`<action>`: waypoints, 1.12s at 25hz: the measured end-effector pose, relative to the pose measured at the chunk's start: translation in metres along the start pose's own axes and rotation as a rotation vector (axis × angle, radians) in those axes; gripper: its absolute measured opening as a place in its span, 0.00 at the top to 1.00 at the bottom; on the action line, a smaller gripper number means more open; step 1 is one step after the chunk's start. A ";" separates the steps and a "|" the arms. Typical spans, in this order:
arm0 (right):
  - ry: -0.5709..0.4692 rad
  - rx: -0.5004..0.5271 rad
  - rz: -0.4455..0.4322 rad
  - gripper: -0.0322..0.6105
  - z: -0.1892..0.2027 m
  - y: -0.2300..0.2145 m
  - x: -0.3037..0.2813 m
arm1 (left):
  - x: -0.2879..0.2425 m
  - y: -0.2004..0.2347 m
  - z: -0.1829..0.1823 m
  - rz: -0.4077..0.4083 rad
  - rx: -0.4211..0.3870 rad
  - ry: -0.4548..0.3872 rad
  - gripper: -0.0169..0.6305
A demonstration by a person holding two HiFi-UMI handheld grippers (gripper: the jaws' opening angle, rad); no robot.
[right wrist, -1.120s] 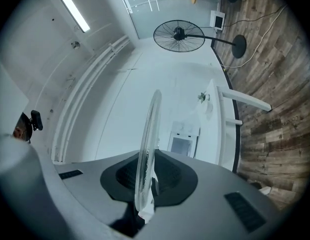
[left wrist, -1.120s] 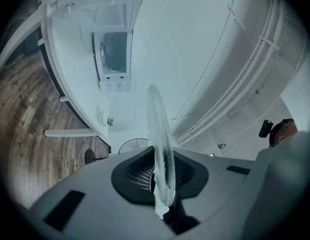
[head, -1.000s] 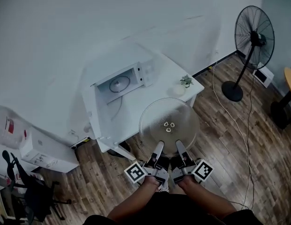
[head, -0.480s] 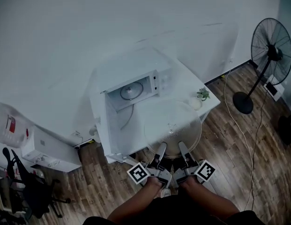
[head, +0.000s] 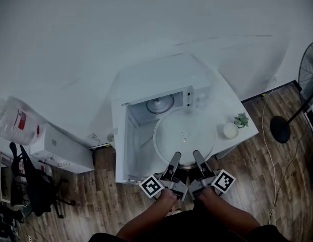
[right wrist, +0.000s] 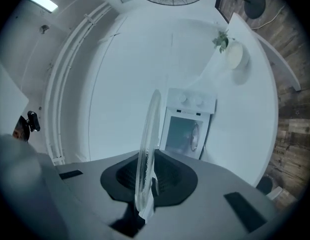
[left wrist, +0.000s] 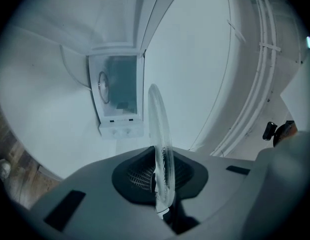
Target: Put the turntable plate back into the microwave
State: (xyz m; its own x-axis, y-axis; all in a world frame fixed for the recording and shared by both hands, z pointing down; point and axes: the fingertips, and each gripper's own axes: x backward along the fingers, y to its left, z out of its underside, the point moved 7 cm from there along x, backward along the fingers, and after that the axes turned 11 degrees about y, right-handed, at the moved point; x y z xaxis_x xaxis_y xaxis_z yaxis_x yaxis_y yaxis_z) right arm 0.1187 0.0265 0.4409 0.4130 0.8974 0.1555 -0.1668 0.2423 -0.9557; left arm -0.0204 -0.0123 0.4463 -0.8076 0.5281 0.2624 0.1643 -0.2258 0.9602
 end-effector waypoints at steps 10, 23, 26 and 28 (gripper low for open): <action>0.205 -0.076 -0.010 0.86 -0.042 -0.044 -0.078 | -0.037 0.035 -0.048 -0.073 -0.023 -0.203 0.90; 0.401 -0.137 0.023 0.86 -0.058 -0.093 -0.128 | -0.047 0.081 -0.073 -0.127 -0.018 -0.388 0.90; 0.409 -0.129 0.029 0.86 -0.057 -0.105 -0.146 | -0.048 0.094 -0.091 -0.115 -0.020 -0.385 0.90; 0.412 -0.128 0.035 0.86 -0.055 -0.113 -0.160 | -0.049 0.103 -0.105 -0.114 -0.011 -0.390 0.90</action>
State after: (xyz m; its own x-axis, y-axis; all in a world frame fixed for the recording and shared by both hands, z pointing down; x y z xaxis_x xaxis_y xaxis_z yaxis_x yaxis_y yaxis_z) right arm 0.1211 -0.1645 0.5100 0.7365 0.6756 0.0344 -0.0851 0.1431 -0.9860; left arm -0.0230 -0.1470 0.5222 -0.5448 0.8205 0.1730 0.0781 -0.1557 0.9847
